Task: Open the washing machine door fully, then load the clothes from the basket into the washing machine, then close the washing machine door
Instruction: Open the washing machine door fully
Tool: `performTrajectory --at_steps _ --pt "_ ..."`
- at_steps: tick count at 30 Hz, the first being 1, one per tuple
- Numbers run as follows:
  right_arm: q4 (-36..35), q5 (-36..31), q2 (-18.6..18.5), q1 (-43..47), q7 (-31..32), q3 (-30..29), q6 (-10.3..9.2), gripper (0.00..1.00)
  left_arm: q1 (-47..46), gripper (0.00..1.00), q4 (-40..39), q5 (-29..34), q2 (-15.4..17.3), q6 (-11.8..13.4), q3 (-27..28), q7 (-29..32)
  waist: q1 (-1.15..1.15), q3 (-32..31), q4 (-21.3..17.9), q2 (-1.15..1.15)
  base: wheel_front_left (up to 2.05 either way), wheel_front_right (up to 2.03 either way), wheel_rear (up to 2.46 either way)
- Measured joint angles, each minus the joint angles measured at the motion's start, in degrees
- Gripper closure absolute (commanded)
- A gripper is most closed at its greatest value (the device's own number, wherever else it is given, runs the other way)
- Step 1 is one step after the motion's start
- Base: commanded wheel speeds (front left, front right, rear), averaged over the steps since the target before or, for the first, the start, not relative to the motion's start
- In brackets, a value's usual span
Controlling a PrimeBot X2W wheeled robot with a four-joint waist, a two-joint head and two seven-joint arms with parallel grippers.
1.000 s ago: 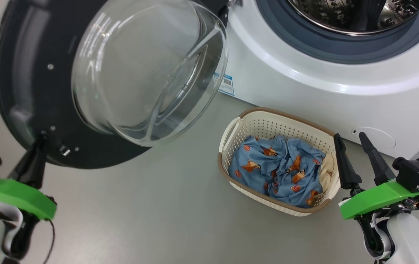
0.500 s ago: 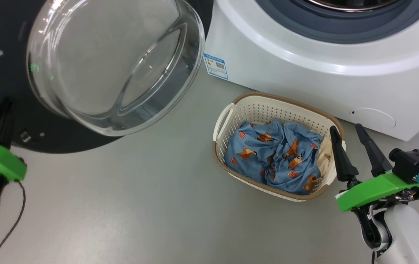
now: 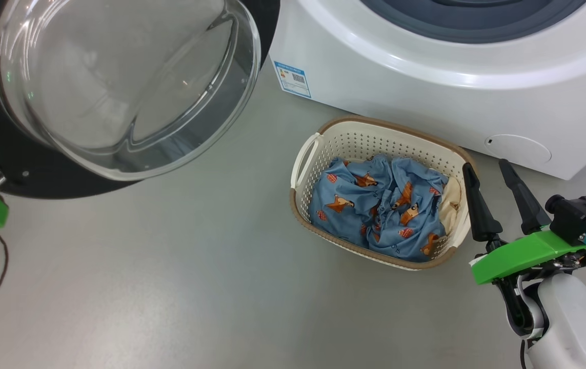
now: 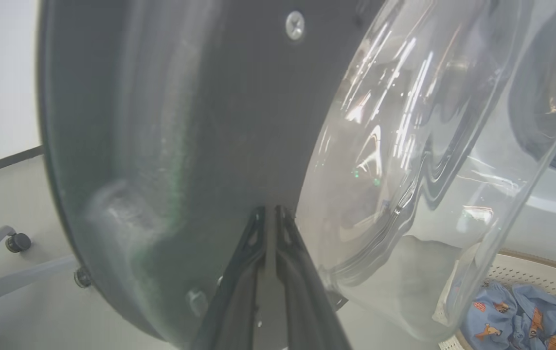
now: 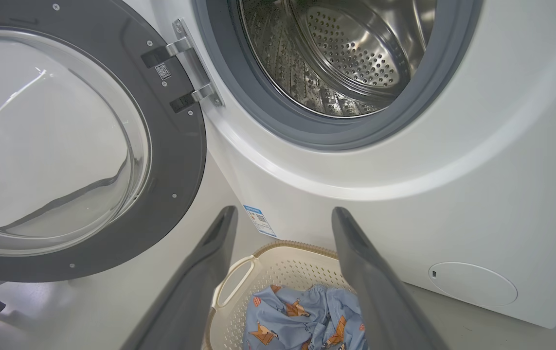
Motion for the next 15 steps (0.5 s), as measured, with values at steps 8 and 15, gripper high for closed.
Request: performTrajectory --at_steps 8,15 --pt "0.2 0.0 0.0 -0.1 0.0 0.0 0.00 0.00 -3.1 1.00 5.1 -1.7 0.4 0.0 -1.9 -0.3 0.00 -0.2 0.1 0.00 0.00 0.00 0.00" --pt "0.3 0.0 0.0 -0.5 0.0 -0.1 0.00 0.00 -3.5 1.00 5.8 -3.2 0.5 0.0 -4.5 -1.4 0.00 -0.6 0.1 0.00 0.00 0.00 0.00"
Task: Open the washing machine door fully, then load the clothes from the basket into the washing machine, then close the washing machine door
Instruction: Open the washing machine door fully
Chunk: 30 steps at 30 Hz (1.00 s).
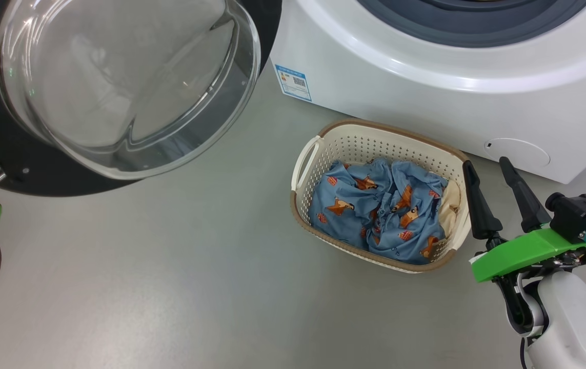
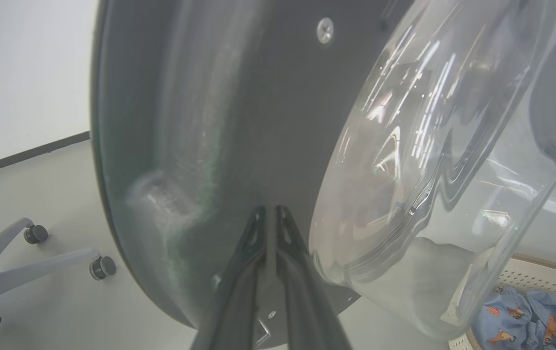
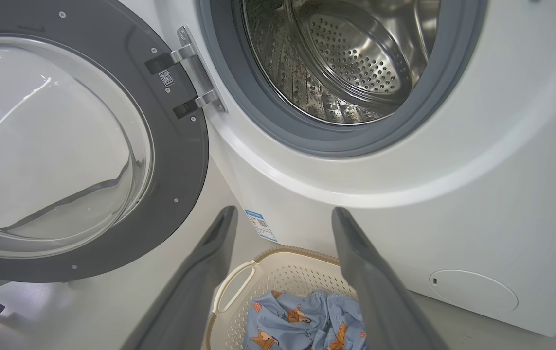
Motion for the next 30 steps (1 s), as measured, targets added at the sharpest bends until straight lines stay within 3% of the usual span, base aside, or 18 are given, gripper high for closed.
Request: performTrajectory --at_steps 13,30 --pt "0.0 0.1 0.3 0.0 0.0 -0.5 0.00 0.00 1.3 1.00 -3.7 -6.2 1.2 0.0 -3.8 -2.0 0.00 -0.9 -0.5 0.00 0.00 0.00 0.00" --pt "-0.5 0.6 0.9 1.5 0.0 -1.0 0.00 0.00 10.1 1.00 -11.4 -10.0 2.6 0.1 -6.5 -4.5 0.00 -5.1 -0.8 0.00 0.00 0.00 0.00"
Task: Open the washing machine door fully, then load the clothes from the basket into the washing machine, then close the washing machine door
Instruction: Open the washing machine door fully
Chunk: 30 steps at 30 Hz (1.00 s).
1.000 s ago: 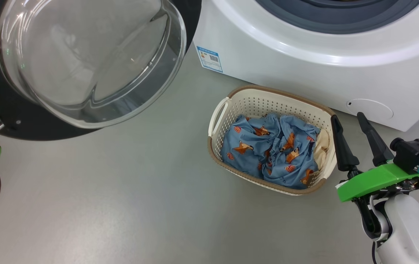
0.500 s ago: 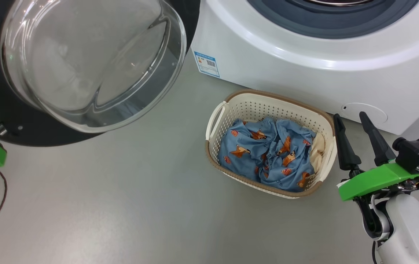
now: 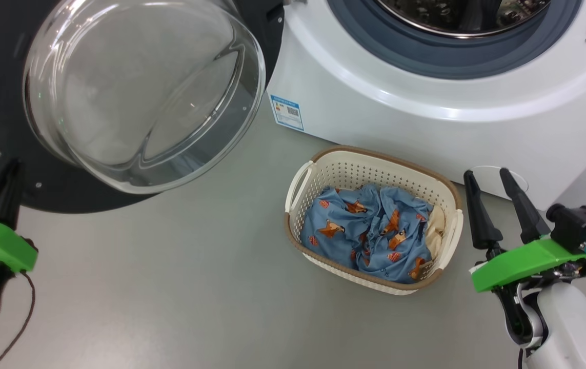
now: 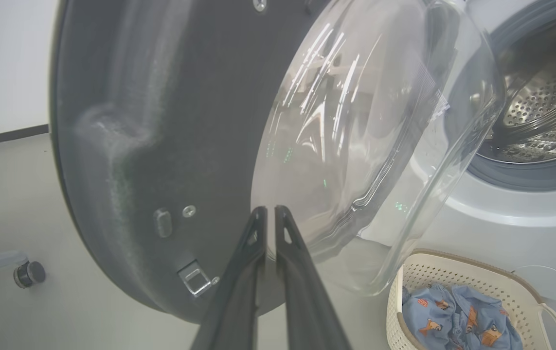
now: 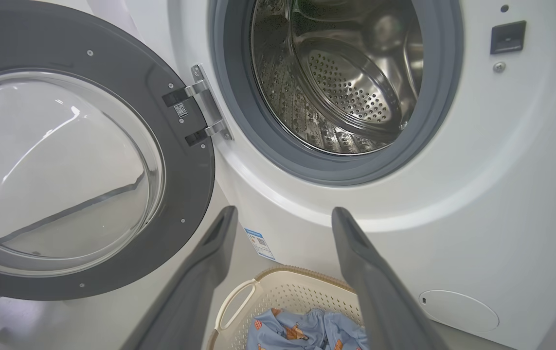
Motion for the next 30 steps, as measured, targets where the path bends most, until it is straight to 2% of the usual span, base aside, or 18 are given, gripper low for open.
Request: performTrajectory --at_steps 3,9,12,13,14,21,30 --pt "-0.1 0.2 0.0 1.4 0.0 0.0 0.00 0.00 1.5 1.00 -2.4 0.2 0.1 0.0 0.4 0.0 0.00 -0.8 -0.3 0.00 0.00 0.00 0.00" --pt "-0.4 1.0 0.0 1.9 0.0 0.3 0.00 0.00 5.2 1.00 -9.8 3.2 0.1 0.5 5.2 -0.3 0.00 -2.1 -1.5 0.00 0.00 0.00 0.00" --pt "-0.7 1.0 0.0 2.1 0.0 0.3 0.00 0.00 8.5 0.52 -14.4 5.3 -0.1 1.4 7.9 -0.4 0.00 -2.6 -2.7 0.00 0.00 0.00 0.00" --pt "-0.8 1.1 0.0 2.5 0.0 0.4 0.00 0.00 9.8 0.17 -15.9 6.0 -0.1 1.8 8.7 -0.4 0.00 -2.8 -3.2 0.00 0.00 0.00 0.00" --pt "-0.8 1.3 0.0 2.9 0.0 0.4 0.00 0.00 11.0 0.00 -17.2 6.8 -0.2 2.3 9.5 -0.4 0.00 -3.0 -3.6 0.00 0.00 0.00 0.00" --pt "-1.2 1.5 -0.1 4.2 0.0 0.8 0.00 0.00 17.9 0.00 -25.3 10.3 -1.2 5.0 13.2 -0.4 0.00 -4.4 -7.4 0.00 0.00 0.00 0.00" --pt "-1.7 1.5 -0.2 5.5 0.0 1.6 0.00 0.00 23.4 0.00 -29.9 11.6 -3.2 7.0 15.8 -0.4 0.00 -6.0 -13.0 0.00 0.00 0.00 0.00"
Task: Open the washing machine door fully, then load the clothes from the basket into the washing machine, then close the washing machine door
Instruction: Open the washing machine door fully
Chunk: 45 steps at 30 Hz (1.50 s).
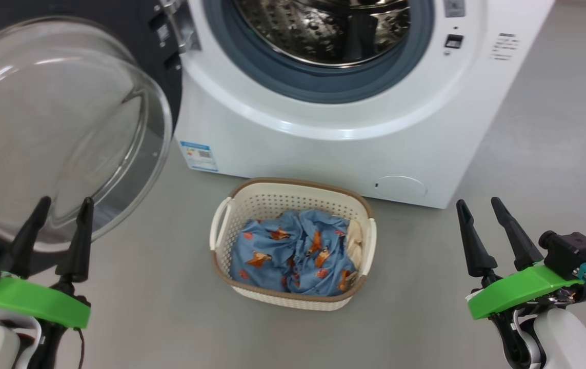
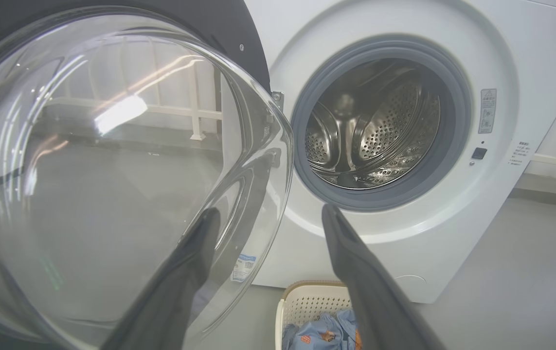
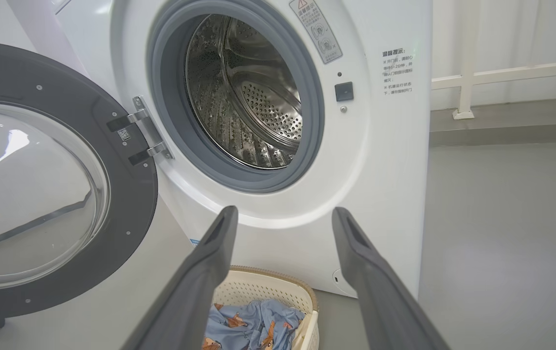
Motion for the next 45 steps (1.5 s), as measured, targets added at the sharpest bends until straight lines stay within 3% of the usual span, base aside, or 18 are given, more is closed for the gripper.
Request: performTrajectory --at_steps 11,25,32,45 --pt "-1.6 -0.2 -0.5 0.0 0.0 0.0 0.00 0.00 4.4 0.00 -1.6 1.4 -3.4 1.0 4.6 0.0 0.00 -0.7 -6.7 0.00 0.00 0.00 0.00" --pt "-2.5 -1.7 -1.1 0.0 0.0 -0.1 0.00 0.00 8.5 0.00 -3.3 8.3 -7.4 1.5 10.1 0.0 0.01 -0.8 -13.2 0.00 0.00 0.00 0.00" --pt "-3.5 -2.2 -1.4 0.0 0.0 -0.6 0.00 0.00 9.7 0.00 -4.5 11.6 -9.6 -1.1 11.4 0.0 0.00 -0.8 -14.9 0.00 0.00 0.00 0.00" --pt "-4.3 -2.7 -1.3 0.0 0.0 -2.0 0.00 0.00 9.7 0.00 -4.3 18.5 -11.9 -2.1 12.9 0.0 0.01 -0.1 -14.9 0.00 0.00 0.00 0.00"
